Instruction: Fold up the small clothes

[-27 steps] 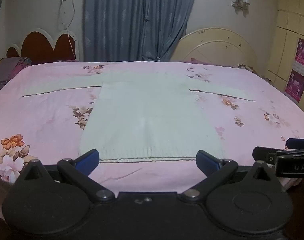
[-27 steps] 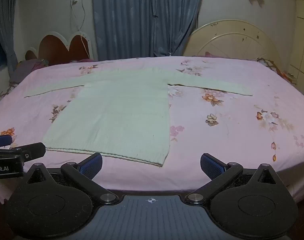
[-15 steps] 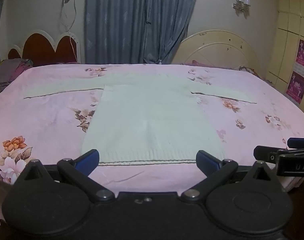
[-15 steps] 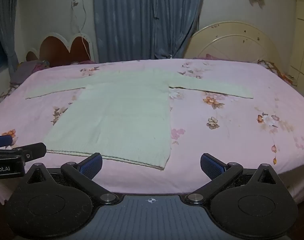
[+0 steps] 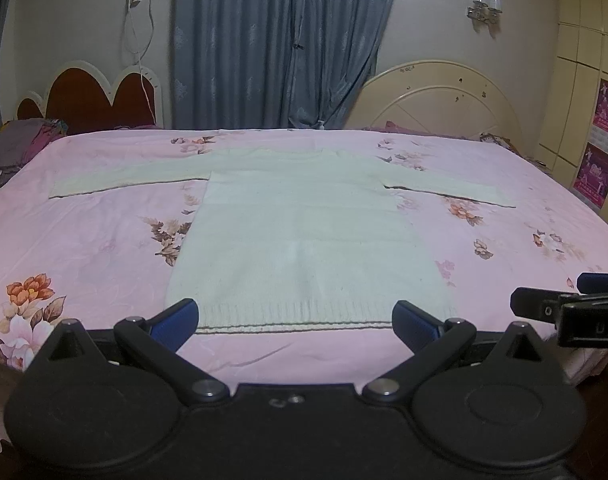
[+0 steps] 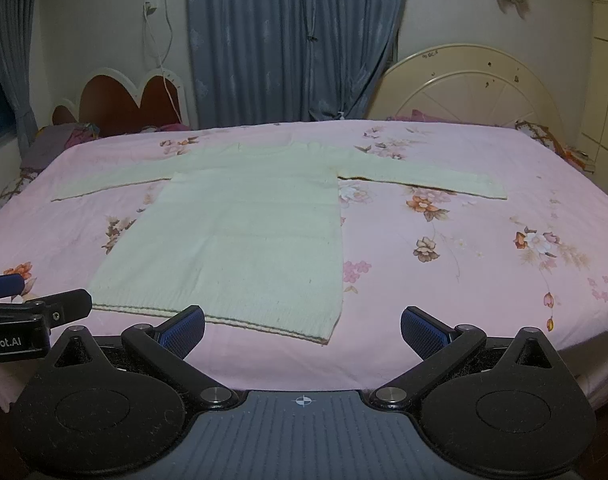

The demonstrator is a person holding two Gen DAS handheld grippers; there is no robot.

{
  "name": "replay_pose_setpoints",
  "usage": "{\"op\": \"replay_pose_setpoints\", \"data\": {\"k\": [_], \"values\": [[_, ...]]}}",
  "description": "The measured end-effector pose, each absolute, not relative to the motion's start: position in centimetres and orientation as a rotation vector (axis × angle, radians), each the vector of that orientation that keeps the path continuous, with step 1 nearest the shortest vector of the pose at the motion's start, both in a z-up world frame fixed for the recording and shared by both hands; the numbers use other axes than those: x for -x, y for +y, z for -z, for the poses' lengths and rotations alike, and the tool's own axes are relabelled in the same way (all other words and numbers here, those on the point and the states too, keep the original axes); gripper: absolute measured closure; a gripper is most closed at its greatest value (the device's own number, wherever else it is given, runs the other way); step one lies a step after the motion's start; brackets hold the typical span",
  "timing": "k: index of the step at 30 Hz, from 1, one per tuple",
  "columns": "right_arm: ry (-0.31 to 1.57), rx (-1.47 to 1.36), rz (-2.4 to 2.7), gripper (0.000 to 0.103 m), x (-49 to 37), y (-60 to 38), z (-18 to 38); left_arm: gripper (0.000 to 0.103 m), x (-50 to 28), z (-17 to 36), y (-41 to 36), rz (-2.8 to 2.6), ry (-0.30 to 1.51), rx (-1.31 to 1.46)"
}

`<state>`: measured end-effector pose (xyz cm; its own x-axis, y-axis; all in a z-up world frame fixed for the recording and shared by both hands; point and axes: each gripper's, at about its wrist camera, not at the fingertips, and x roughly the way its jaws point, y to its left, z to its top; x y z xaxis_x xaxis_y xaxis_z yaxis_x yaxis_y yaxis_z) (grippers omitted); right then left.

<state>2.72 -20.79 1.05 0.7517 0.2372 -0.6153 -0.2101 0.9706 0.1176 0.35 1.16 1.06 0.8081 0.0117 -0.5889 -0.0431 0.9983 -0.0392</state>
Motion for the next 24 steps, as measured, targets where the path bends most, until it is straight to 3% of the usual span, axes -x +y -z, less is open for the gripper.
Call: {"op": "replay_pose_setpoints", "data": {"k": [24], "values": [[0.668,-0.041,-0.248,0.0,-3.26,-20.85,-1.73,0.0,-0.45,-0.81,0.83,-0.037,0.619,0.048]]}}
